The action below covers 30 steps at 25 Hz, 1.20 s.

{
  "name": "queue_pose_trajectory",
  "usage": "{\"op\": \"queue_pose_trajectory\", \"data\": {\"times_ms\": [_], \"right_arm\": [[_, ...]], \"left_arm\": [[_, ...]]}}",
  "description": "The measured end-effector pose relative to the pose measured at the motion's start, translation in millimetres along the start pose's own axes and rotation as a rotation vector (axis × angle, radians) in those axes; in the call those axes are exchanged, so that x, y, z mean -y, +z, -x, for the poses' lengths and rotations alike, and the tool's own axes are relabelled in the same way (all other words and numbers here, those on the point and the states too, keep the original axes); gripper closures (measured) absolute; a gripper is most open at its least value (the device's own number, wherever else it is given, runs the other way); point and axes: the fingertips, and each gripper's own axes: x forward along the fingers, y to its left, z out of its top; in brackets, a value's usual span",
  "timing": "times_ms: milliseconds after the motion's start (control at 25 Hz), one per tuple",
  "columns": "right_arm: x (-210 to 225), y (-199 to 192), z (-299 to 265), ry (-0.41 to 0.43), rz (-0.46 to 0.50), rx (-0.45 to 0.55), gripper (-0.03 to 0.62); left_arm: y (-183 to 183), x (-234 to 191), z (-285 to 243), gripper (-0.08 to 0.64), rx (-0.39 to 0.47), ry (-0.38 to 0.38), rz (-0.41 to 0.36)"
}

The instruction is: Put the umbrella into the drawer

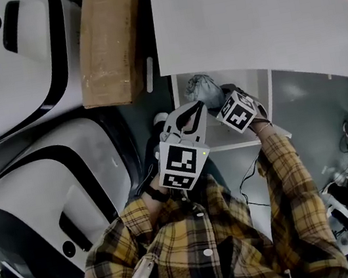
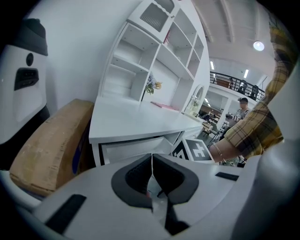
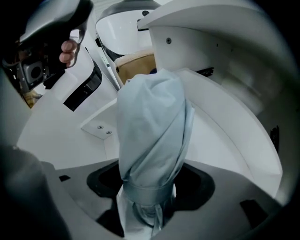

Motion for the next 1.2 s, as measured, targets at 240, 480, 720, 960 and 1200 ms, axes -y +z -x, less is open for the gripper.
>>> {"op": "queue_pose_trajectory", "data": {"times_ms": [240, 480, 720, 960, 1200], "right_arm": [[-1.7, -3.8, -9.6, -0.018, -0.007, -0.041, 0.285], [-3.6, -5.4, -18.6, -0.038, 0.001, -0.082, 0.285], [-2.4, -6.3, -27.1, -0.059, -0.014, -0.115, 0.282], [-0.6, -6.6, -29.0, -0.066, -0.077, -0.124, 0.279], [1.3, -8.7, -32.0, -0.102, -0.079, -0.156, 0.271]], "left_arm": [[-3.9, -2.9, -0.5, 0.534, -0.005, 0.005, -0.006], [-6.2, -7.4, 0.3, 0.534, -0.008, 0.014, -0.004], [-8.8, -12.0, 3.7, 0.534, -0.007, 0.019, 0.0], [-9.2, -15.7, 7.4, 0.534, -0.004, 0.021, 0.002], [-9.7, -20.4, 11.0, 0.534, -0.001, 0.027, 0.005]]}}
